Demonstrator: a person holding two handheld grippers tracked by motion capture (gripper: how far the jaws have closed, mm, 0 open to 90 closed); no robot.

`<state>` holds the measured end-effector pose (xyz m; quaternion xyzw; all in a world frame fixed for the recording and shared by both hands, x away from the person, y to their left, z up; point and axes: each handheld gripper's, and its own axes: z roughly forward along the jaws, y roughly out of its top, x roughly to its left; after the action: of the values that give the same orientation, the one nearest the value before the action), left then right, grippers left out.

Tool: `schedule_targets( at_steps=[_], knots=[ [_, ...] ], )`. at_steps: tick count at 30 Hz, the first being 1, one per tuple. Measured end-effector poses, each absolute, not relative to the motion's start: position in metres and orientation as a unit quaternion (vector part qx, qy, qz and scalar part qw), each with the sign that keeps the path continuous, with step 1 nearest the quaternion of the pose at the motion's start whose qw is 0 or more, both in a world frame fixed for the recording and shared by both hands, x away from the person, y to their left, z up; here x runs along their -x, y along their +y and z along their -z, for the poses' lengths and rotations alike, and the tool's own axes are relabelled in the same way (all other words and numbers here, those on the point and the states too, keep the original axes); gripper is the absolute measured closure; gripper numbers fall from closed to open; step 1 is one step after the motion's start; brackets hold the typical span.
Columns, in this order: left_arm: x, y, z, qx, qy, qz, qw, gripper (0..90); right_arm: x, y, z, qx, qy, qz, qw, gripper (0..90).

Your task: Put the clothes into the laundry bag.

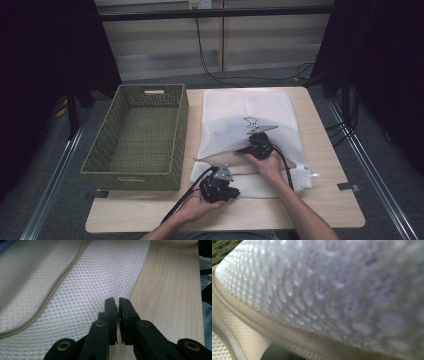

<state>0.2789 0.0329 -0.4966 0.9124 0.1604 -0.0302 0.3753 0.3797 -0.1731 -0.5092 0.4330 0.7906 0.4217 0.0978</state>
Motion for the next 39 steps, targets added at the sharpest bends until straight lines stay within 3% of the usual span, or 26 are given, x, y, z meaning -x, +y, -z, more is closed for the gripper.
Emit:
schedule_targets(
  at_steps=[32,39],
  knots=[
    [-0.279,0.033,0.497,-0.910,0.163,0.031,0.379,86.0,-0.397,-0.169,0.510,-0.464,0.768,-0.415,0.150,84.0],
    [-0.280,0.033,0.497,-0.911,0.161,0.033,0.378,86.0,-0.396,-0.169,0.507,-0.473,0.769,-0.409,0.134,81.1]
  ],
)
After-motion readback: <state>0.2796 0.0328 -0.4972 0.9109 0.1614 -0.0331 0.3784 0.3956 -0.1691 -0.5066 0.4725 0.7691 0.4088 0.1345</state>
